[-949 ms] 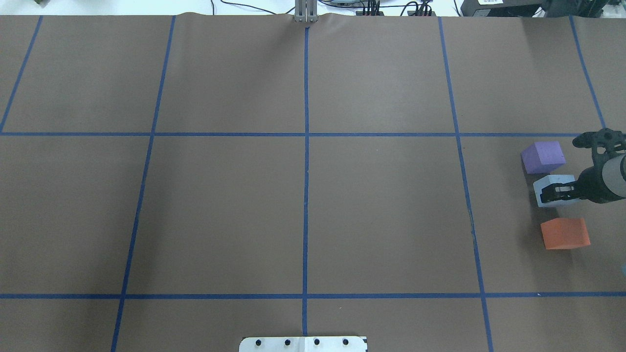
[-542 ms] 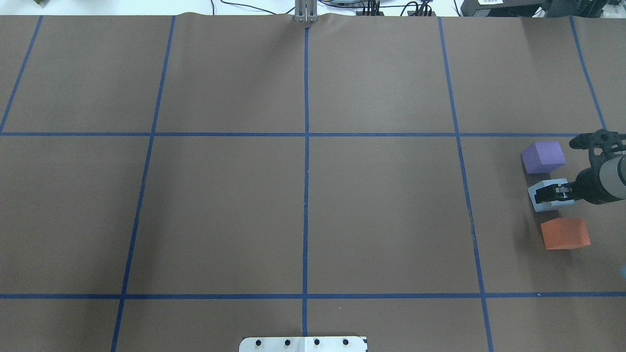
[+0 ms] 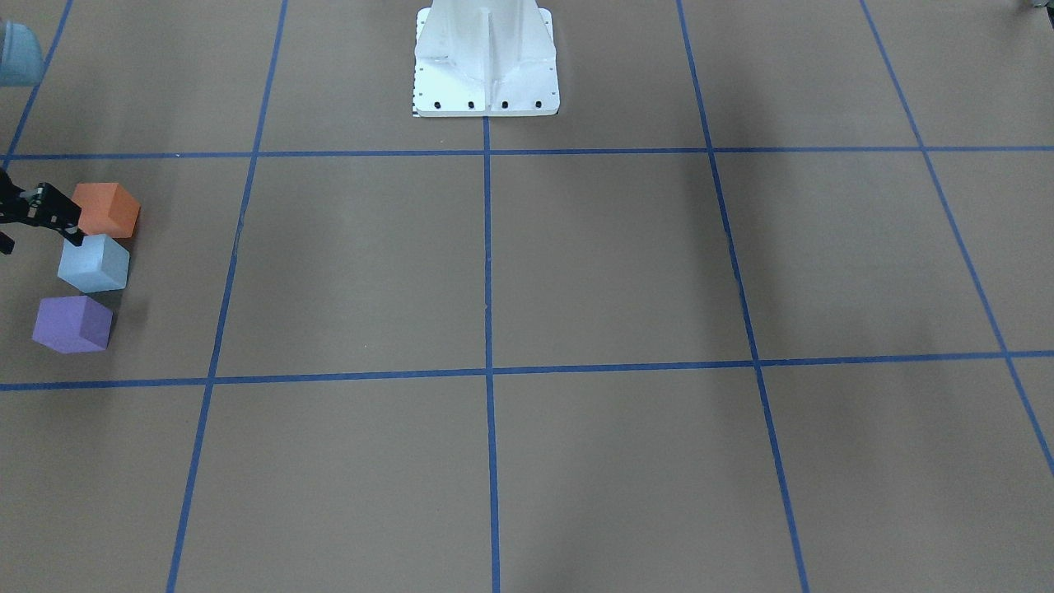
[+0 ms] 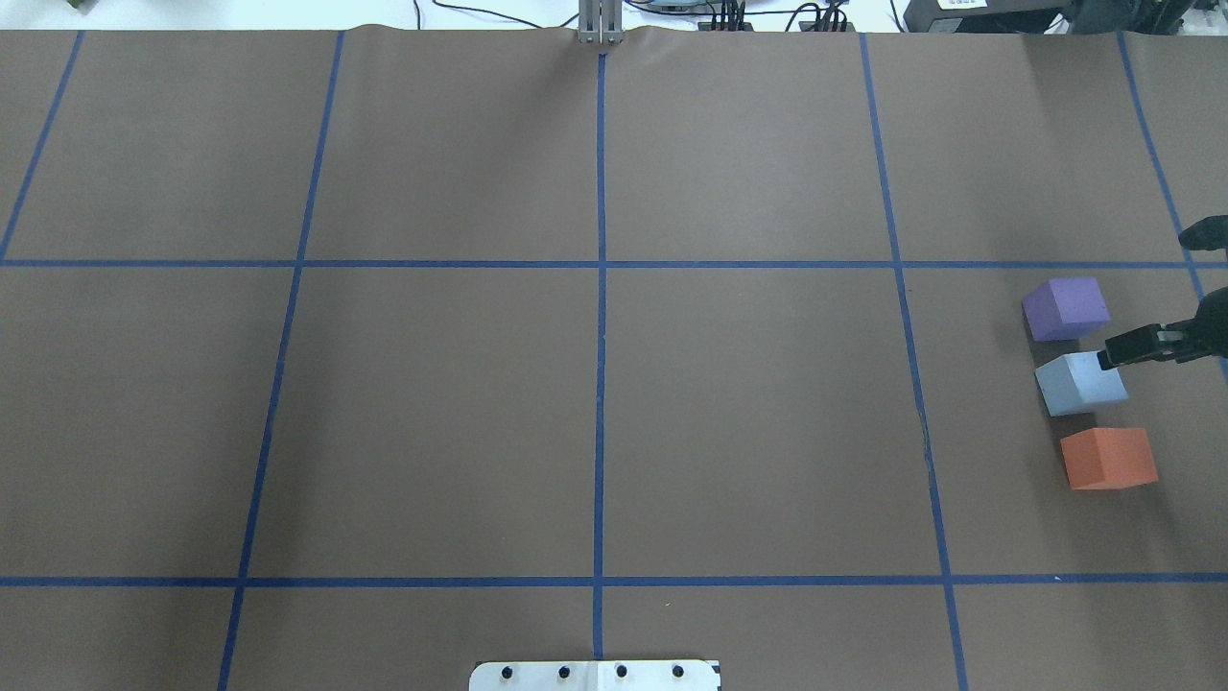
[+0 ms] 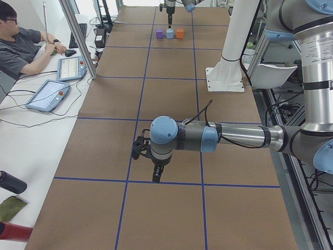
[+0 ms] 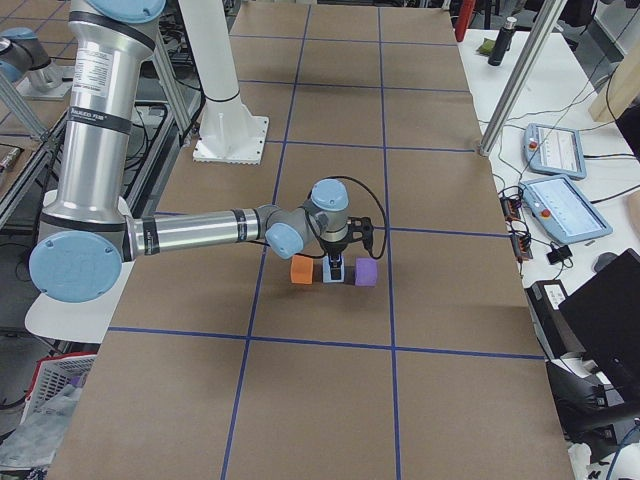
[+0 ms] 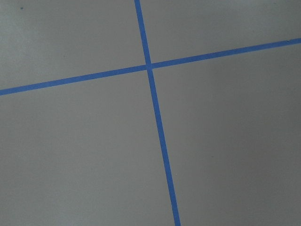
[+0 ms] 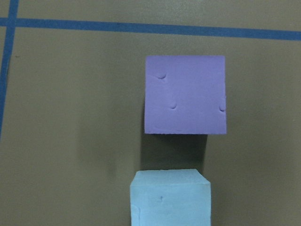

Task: Place blue block between orange and purple blocks
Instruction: 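Open the right gripper and raise it away from the cubes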

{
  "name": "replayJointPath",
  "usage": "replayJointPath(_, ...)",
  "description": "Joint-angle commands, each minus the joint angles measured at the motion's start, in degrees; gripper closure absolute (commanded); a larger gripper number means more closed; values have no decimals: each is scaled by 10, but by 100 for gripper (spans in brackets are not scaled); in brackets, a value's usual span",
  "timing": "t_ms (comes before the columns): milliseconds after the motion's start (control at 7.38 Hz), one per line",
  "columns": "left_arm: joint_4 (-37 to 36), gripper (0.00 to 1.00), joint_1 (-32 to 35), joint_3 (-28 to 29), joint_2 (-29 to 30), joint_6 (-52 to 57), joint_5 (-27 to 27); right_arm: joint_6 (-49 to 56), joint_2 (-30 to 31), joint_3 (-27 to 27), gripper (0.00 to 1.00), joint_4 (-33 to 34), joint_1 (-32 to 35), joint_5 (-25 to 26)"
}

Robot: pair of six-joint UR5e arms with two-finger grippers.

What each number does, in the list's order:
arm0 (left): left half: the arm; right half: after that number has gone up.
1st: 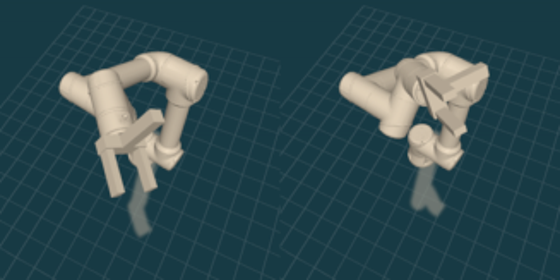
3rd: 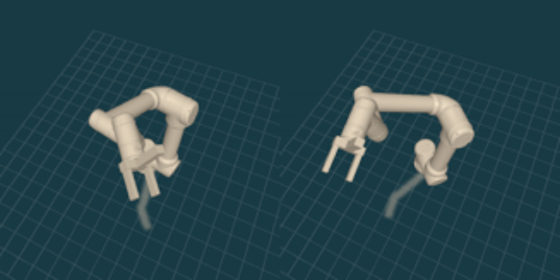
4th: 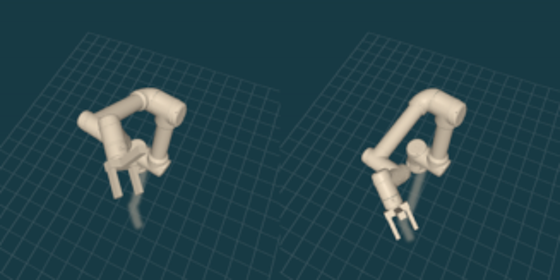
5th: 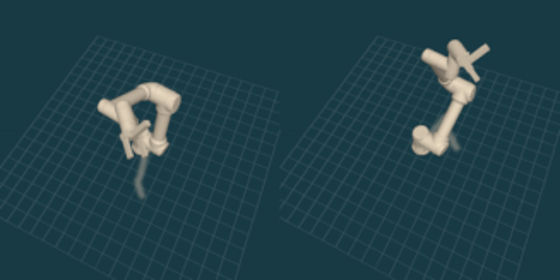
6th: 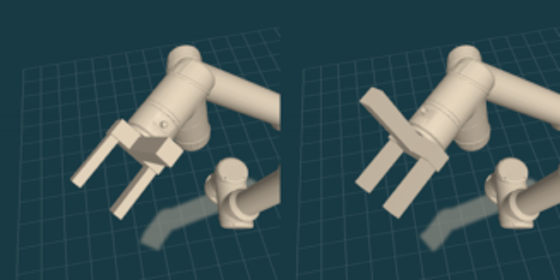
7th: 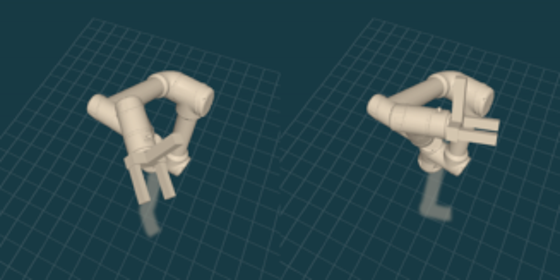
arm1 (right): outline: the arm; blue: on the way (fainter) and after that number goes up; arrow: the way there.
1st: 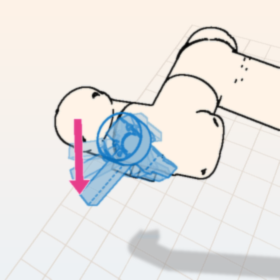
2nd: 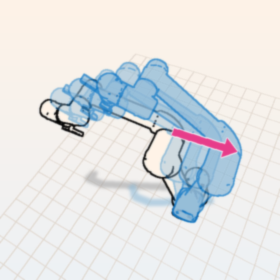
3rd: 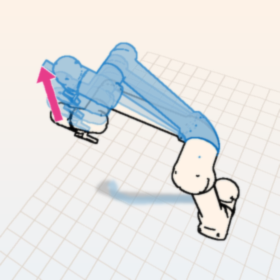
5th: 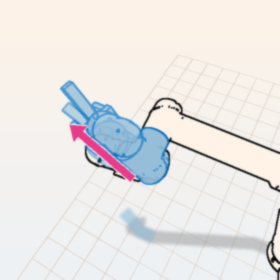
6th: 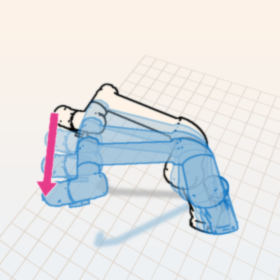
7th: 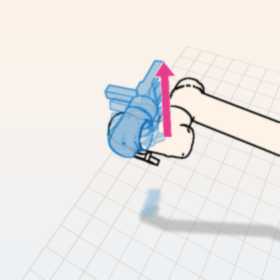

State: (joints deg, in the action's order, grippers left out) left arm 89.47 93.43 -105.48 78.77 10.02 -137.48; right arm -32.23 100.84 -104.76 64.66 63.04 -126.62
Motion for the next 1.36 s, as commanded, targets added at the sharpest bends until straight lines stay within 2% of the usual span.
replayJointPath(0,0,0,0,0,0,0,-1,241,-13,-15,0,167,130,-25)
replayJointPath(136,0,0,0,0,0,1,-1,341,-43,-25,0,270,192,-34)
replayJointPath(271,0,0,0,1,0,1,0,404,-55,-26,0,341,223,-43)
replayJointPath(1220,4,0,0,0,9,6,5,405,-36,-22,0,342,228,-50)
